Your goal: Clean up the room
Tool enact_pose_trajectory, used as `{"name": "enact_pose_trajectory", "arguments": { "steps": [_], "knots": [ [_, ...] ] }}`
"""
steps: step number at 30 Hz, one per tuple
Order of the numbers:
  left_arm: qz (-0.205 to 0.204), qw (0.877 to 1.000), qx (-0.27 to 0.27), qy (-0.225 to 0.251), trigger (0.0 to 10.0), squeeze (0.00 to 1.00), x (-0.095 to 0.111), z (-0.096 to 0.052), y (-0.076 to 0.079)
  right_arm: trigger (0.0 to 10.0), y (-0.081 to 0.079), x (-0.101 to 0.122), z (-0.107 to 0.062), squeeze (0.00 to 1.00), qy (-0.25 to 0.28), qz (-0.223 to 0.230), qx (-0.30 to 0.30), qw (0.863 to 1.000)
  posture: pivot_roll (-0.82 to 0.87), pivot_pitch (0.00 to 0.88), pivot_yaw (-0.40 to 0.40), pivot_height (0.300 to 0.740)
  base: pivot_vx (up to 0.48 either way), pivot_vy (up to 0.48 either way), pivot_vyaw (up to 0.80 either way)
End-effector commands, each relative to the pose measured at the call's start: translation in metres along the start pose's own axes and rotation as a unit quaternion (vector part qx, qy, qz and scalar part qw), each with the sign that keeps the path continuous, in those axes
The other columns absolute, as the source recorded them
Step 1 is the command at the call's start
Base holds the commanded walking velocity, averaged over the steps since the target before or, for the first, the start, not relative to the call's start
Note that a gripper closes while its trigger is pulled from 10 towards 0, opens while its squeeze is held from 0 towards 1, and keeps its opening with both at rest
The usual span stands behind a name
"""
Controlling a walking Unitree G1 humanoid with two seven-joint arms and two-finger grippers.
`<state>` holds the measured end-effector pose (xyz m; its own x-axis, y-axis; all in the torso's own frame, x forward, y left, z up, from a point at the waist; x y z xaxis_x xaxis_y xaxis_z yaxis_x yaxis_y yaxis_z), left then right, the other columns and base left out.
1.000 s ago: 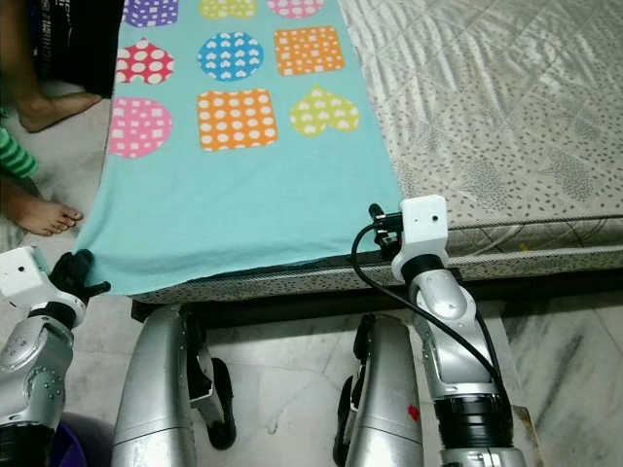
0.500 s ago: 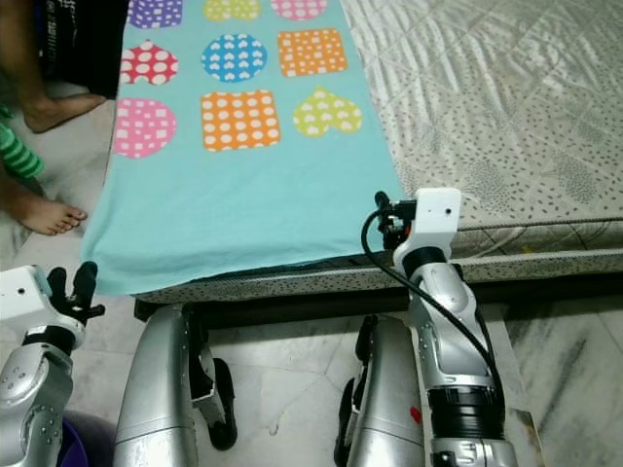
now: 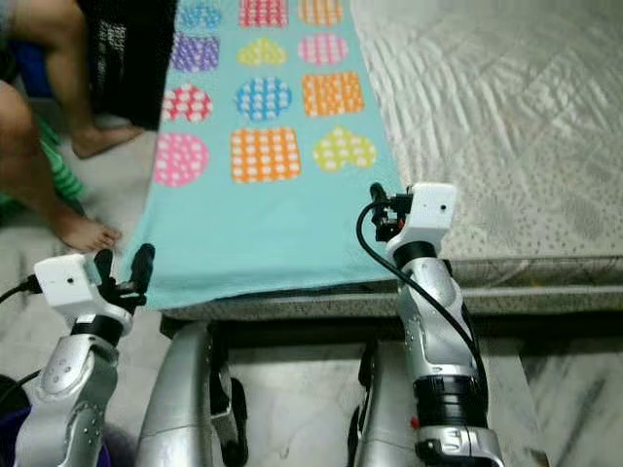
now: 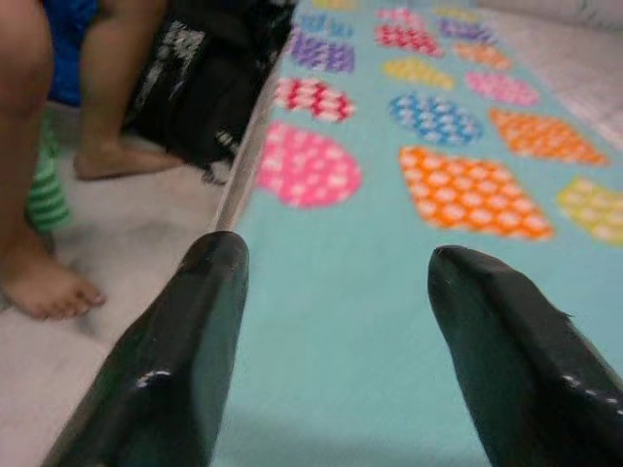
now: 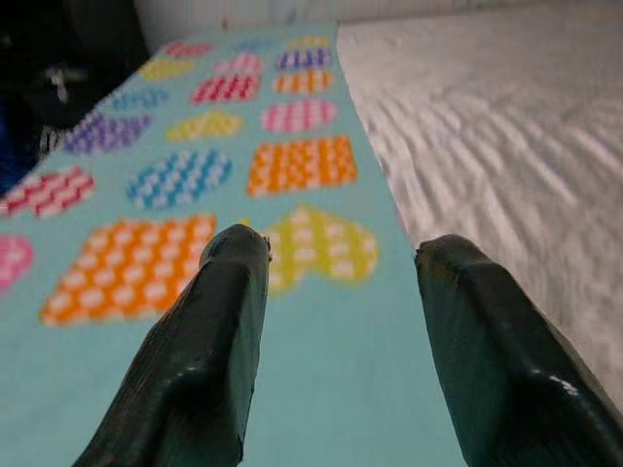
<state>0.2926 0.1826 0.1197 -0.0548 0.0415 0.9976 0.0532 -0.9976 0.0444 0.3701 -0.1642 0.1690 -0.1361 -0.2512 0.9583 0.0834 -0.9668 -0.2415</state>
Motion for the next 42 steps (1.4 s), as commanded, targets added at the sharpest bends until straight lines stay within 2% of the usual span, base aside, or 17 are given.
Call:
{"name": "enact_pose_trajectory", "arguments": {
  "steps": [1,7,13,19,27,32,35,37,38,39,40,41,42],
  "knots": [
    [0.005,1.000,-0.013,-0.009,10.0,1.00,-0.006,-0.001,0.007,10.0,0.003,0.000,0.001,0.00,0.006,0.005,-0.011,1.000,0.08,0.099,0.040,0.658,0.000,0.000,0.00],
    [0.016,0.998,-0.042,-0.033,10.0,1.00,-0.023,-0.001,0.017,10.0,0.007,-0.011,-0.006,0.00,-0.002,0.006,-0.025,1.000,0.07,0.044,0.045,0.698,0.000,0.000,0.00],
    [0.045,0.997,-0.043,-0.053,10.0,1.00,-0.040,-0.001,0.015,10.0,0.016,-0.034,-0.020,0.00,-0.030,0.002,-0.045,0.999,0.06,0.001,0.047,0.738,0.000,0.000,0.00],
    [0.059,0.995,-0.044,-0.061,10.0,1.00,-0.051,-0.001,0.011,10.0,0.030,-0.055,-0.035,0.00,-0.064,-0.006,-0.065,0.996,0.05,0.000,0.048,0.740,0.000,0.000,0.00],
    [0.044,0.995,-0.065,-0.055,10.0,1.00,-0.055,0.000,0.019,10.0,0.037,-0.063,-0.040,0.00,-0.073,-0.011,-0.072,0.995,0.04,0.000,0.047,0.740,0.000,0.000,0.00],
    [0.044,0.996,-0.060,-0.056,10.0,1.00,-0.059,0.000,0.020,10.0,0.042,-0.065,-0.043,0.00,-0.075,-0.012,-0.084,0.994,0.03,0.000,0.043,0.740,0.000,0.000,0.00],
    [0.057,0.996,-0.050,-0.056,10.0,1.00,-0.062,-0.001,0.015,10.0,0.045,-0.065,-0.044,0.00,-0.074,-0.012,-0.089,0.993,0.03,0.000,0.043,0.740,0.000,0.000,0.00],
    [0.076,0.994,-0.034,-0.066,10.0,1.00,-0.071,-0.006,0.003,10.0,0.047,-0.072,-0.052,0.00,-0.084,-0.013,-0.089,0.992,0.03,0.000,0.043,0.740,0.000,0.000,0.00],
    [0.083,0.993,-0.034,-0.071,10.0,0.77,-0.075,-0.009,0.000,10.0,0.048,-0.077,-0.057,0.00,-0.093,-0.016,-0.089,0.992,0.02,0.000,0.041,0.740,0.000,0.000,0.00],
    [0.085,0.993,-0.035,-0.077,10.0,0.01,-0.078,-0.013,-0.003,10.0,0.049,-0.081,-0.062,0.00,-0.100,-0.015,-0.088,0.991,0.02,0.000,0.041,0.740,0.000,0.000,0.00],
    [0.085,0.993,-0.035,-0.077,10.0,0.01,-0.078,-0.013,-0.003,10.0,0.049,-0.081,-0.062,0.00,-0.100,-0.015,-0.088,0.991,0.02,0.000,0.041,0.740,0.000,0.000,0.00],
    [0.087,0.992,-0.034,-0.085,10.0,0.00,-0.083,-0.020,-0.008,10.0,0.051,-0.089,-0.073,0.00,-0.115,-0.018,-0.088,0.989,0.02,0.000,0.037,0.740,0.000,0.000,0.00],
    [0.087,0.992,-0.033,-0.087,10.0,0.00,-0.084,-0.022,-0.010,10.0,0.052,-0.091,-0.076,0.00,-0.120,-0.020,-0.088,0.989,0.02,0.000,0.037,0.740,0.000,0.000,0.00]
  ]
}}
Point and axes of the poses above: a point about 5 cm out from each wrist's last joint towards the gripper, its own z axis pointing out of the wrist towards the gripper, its own x axis along the axis of the wrist's last joint, y = z × x, the point moved 3 cm from there along z, pointing out of the wrist towards the gripper, and after that the axes turned 9 degrees about z, right-handed, at the moved point
